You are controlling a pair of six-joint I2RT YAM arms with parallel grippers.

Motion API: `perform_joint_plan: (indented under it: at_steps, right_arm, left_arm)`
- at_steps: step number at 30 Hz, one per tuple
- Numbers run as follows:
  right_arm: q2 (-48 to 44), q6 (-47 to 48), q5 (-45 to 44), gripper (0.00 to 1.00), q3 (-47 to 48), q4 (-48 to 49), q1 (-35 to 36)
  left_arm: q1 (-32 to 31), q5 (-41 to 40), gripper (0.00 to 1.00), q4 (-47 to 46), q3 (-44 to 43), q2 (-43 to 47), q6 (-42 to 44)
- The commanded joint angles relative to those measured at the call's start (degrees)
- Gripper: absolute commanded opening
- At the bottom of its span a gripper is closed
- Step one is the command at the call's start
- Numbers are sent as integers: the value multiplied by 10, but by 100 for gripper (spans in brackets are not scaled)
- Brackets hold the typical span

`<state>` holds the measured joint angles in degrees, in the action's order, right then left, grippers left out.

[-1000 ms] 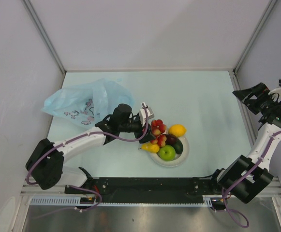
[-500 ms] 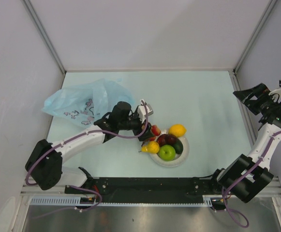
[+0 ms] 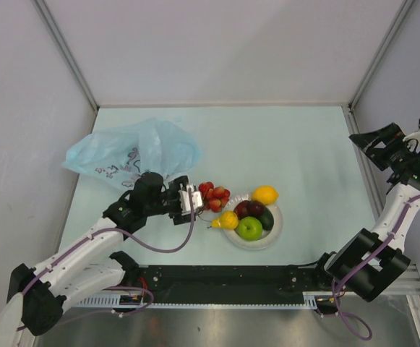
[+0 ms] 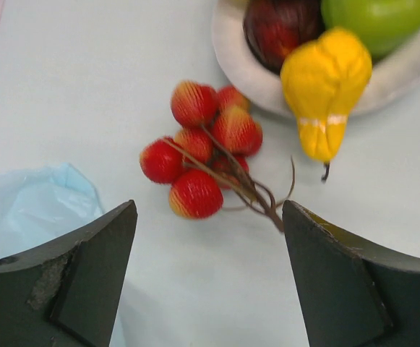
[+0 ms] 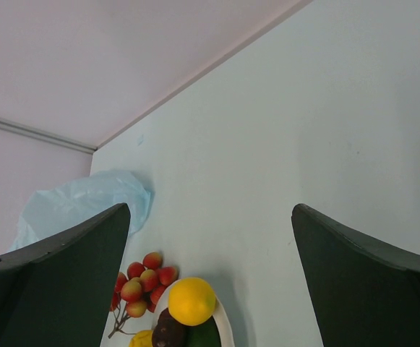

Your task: Take the fake fruits out of the plastic bag

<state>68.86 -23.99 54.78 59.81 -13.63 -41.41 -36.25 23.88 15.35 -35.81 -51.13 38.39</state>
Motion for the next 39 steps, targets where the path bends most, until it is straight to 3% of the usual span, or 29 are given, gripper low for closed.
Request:
perform_joint_plan:
  at_steps: [1,9,20,28,31,32,33,39]
  right_arm:
    - [-2,-7,10,100,3,25,5]
    - [-10,-1,8,100,2,13,6]
    - [-16,2,10,100,3,2,-6]
    - [-13,8,5,100,2,-2,-7]
    - [-10,4,5,100,2,4,-7]
    - [-9,4,5,100,2,4,-7]
    - [-9,3,5,100,2,5,-6]
    - [-9,6,4,100,2,4,-8]
  left_arm:
    - [1,-25,86,59,33,26,170]
    - [0,6,81,12,51,-25,136]
    - [0,47,51,-1,11,-120,103]
    - [0,55,36,-6,-9,-147,63]
    - [0,50,21,-10,-14,-157,57]
    - [0,41,6,-12,-15,-160,56]
    - [0,37,0,-14,-16,-160,55]
    - [4,26,0,-14,-69,-151,3]
